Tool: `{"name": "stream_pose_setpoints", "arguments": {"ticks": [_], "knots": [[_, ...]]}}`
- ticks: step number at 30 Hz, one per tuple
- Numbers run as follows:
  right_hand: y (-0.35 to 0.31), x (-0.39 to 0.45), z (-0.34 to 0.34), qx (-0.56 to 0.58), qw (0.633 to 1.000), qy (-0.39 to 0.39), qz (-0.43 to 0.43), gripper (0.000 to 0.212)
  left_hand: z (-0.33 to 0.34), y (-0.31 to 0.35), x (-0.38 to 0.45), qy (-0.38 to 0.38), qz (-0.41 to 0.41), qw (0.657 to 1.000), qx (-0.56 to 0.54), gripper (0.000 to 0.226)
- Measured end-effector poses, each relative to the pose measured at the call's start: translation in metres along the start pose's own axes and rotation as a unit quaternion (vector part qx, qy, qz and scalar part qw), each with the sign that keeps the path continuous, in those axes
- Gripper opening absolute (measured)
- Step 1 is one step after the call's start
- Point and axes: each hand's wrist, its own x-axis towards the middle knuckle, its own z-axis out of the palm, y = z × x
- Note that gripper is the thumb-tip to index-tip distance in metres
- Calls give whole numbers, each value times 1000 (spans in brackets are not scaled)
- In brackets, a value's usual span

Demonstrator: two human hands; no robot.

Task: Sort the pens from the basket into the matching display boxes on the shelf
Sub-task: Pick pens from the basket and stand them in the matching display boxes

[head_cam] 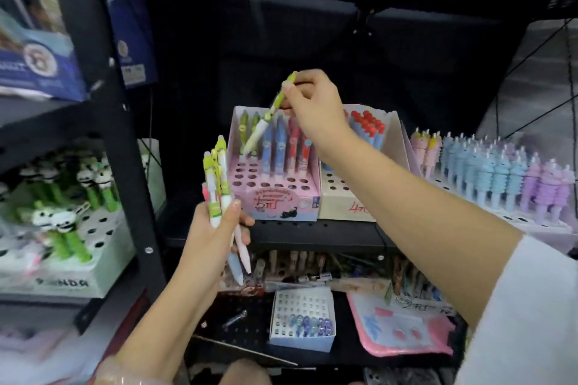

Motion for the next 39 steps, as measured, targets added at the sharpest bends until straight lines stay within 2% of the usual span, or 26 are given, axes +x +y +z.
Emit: {"name": "stream_pose_setpoints", "arguments": {"ticks": [6, 9, 11, 14, 19, 21, 23, 25, 26, 27, 29, 31, 33, 36, 39], "knots": [[26, 22, 40, -160, 986, -21, -30, 15, -29, 4, 1, 8, -14, 1000, 27, 18], [36, 25, 51, -261, 961, -83, -32, 13, -39, 3, 1, 16, -25, 999, 42, 30], [40, 26, 58, -355, 927, -113, -45, 17, -42, 3, 1, 23, -32, 999, 32, 32], [37, 27, 62, -500, 856, -100, -77, 28, -42, 5, 1, 22, -43, 999, 2, 32], [28, 27, 64, -625, 759, -170, -65, 41, -42, 6, -1, 4, -38, 999, -31, 40], [25, 18, 63, -643, 744, -154, -95, 41, -42, 7, -3, 0, -25, 999, -38, 38], [21, 5, 61, -598, 773, -94, -191, 35, -43, 8, -4, -4, -15, 999, -50, 36], [16, -13, 59, -485, 830, -96, -257, 28, -43, 9, -4, -5, -17, 998, -59, 35], [13, -24, 59, -405, 873, -122, -242, 27, -42, 10, -4, -2, -20, 997, -69, 33], [12, -36, 60, -326, 913, -154, -191, 27, -40, 11, -4, 0, -23, 996, -81, 31], [10, -56, 56, -192, 956, -219, -38, 29, -34, 13, -4, -6, -22, 995, -98, 28], [14, -69, 51, -90, 949, -284, 102, 23, -28, 15, -5, -11, -13, 995, -96, 32], [15, -76, 42, -24, 940, -303, 157, 21, -17, 14, -7, -3, -17, 997, -80, 33], [16, -77, 21, -15, 955, -258, 145, 22, -2, 11, -10, 13, -39, 998, -37, 27], [16, -71, -18, 0, 981, -164, 108, 18, 19, 4, -17, -17, -58, 998, -20, 28]]}}
